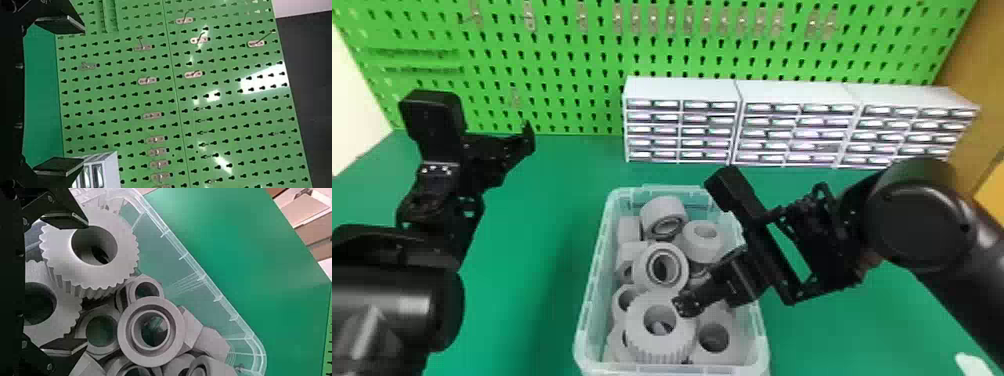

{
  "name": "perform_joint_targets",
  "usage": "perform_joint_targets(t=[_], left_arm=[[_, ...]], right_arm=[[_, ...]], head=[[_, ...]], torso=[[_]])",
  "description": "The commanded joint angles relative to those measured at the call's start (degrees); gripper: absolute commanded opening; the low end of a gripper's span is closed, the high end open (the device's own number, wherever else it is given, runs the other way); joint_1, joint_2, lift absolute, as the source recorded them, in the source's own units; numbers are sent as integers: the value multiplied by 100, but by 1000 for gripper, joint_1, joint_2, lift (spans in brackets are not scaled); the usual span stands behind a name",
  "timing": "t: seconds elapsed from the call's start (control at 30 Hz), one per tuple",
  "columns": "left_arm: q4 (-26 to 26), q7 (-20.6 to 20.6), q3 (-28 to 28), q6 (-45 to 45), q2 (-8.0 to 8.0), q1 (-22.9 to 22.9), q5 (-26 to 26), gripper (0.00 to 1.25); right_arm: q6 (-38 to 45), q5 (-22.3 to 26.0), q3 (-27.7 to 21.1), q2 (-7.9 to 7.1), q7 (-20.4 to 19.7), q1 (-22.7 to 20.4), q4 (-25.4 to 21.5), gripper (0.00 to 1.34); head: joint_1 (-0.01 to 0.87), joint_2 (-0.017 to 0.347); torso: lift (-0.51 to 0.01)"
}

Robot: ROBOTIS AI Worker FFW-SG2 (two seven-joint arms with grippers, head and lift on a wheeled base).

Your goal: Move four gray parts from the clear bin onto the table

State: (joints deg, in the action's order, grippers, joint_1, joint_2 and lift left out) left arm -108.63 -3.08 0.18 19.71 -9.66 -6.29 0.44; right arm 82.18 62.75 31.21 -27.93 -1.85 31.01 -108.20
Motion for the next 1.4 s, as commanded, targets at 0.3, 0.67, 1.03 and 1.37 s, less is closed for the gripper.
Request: perform_joint_targets(t=[0.3, 0.67, 1.03, 1.37], left_arm=[[0, 0, -150, 112, -97, -153, -158, 1149], [-9, 0, -334, 112, -159, -197, -167, 1149], [-106, 0, -378, 112, -159, -268, -202, 1147], [-114, 0, -431, 120, -159, -320, -264, 1149]], right_arm=[[53, -668, -317, 270, 457, -314, 71, 1101], [9, -2303, -519, 596, 1714, -499, 177, 1101], [-211, -2821, -300, 604, 2276, -429, 264, 1101], [-430, -3103, 78, 640, 2663, -191, 396, 1101]], head=[[686, 26], [686, 26], [686, 26], [686, 26]], torso=[[-50], [-50], [-50], [-50]])
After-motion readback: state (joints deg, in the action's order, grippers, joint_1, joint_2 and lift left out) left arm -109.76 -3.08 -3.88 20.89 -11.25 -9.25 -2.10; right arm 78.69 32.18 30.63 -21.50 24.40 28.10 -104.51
